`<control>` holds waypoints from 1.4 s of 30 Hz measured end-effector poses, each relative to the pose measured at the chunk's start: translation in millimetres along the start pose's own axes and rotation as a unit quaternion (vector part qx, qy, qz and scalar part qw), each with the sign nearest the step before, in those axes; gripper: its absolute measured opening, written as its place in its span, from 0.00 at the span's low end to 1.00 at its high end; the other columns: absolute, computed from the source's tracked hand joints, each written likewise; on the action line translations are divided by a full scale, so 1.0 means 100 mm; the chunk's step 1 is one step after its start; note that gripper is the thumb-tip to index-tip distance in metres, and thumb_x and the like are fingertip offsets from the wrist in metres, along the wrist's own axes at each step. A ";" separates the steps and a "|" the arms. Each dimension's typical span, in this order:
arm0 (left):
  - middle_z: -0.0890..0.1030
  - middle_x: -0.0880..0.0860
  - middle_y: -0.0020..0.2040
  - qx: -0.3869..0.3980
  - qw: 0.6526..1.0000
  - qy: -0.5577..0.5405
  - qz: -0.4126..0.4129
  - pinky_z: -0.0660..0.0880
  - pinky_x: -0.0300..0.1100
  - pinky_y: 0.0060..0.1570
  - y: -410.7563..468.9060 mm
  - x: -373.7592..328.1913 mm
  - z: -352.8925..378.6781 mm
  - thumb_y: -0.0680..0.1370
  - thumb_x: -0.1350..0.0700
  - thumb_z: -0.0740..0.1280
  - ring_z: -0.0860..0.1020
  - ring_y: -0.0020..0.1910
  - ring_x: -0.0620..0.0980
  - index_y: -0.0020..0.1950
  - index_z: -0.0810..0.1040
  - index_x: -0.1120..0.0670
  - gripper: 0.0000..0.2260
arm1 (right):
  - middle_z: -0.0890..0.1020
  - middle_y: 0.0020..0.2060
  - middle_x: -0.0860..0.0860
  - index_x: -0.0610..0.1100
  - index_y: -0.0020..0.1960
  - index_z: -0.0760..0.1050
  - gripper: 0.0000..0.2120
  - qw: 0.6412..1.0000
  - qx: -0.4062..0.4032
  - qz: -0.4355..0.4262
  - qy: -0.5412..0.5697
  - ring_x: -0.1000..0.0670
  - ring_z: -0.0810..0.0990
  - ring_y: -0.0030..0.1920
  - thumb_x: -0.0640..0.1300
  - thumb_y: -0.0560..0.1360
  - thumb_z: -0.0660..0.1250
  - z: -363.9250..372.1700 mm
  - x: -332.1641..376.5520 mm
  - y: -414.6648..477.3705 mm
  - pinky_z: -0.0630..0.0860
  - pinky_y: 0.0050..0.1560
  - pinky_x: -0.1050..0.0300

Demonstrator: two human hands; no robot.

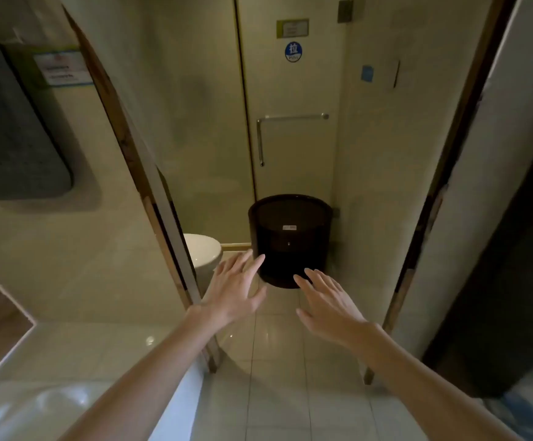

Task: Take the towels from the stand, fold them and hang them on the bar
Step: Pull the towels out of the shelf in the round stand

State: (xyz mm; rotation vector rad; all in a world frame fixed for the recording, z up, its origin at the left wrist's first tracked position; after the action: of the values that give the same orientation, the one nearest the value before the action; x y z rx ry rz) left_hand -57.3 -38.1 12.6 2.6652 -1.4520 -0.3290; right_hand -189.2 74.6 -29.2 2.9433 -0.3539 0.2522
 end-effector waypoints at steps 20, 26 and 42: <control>0.58 0.52 0.77 0.016 0.999 -0.034 -0.006 0.54 0.50 0.73 2.32 1.17 0.50 0.78 0.41 0.58 0.56 0.75 0.53 0.77 0.54 0.48 0.30 | 0.56 0.77 0.49 0.52 0.77 0.51 0.29 0.998 0.030 0.060 0.019 0.47 0.52 0.77 0.54 0.79 0.58 0.51 -0.98 2.41 0.53 0.74 0.53; 0.59 0.51 0.77 0.028 0.998 -0.039 -0.027 0.51 0.48 0.73 3.11 1.50 0.79 0.78 0.43 0.58 0.55 0.75 0.52 0.77 0.55 0.47 0.28 | 0.57 0.77 0.48 0.52 0.77 0.52 0.30 0.998 0.031 0.048 0.018 0.47 0.53 0.77 0.56 0.79 0.59 0.71 -1.37 3.28 0.54 0.74 0.51; 0.59 0.52 0.77 0.044 0.996 -0.043 -0.064 0.52 0.47 0.72 4.74 2.32 1.42 0.78 0.41 0.58 0.56 0.75 0.51 0.77 0.56 0.48 0.29 | 0.58 0.76 0.46 0.50 0.77 0.54 0.29 0.997 0.053 0.041 0.029 0.46 0.55 0.76 0.55 0.79 0.58 1.17 -2.09 4.97 0.52 0.74 0.51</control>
State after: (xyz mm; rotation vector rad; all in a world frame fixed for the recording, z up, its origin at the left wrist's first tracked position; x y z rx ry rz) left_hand -356.4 -486.9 -74.3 2.8557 -1.3509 -0.4031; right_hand -495.6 -377.2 -109.9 3.0212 -0.4679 0.3776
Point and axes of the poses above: each hand's wrist, its own y-axis towards the middle knuckle, its own z-axis out of the palm, x = y × z, the point moved 7 cm from there along y, towards the middle knuckle
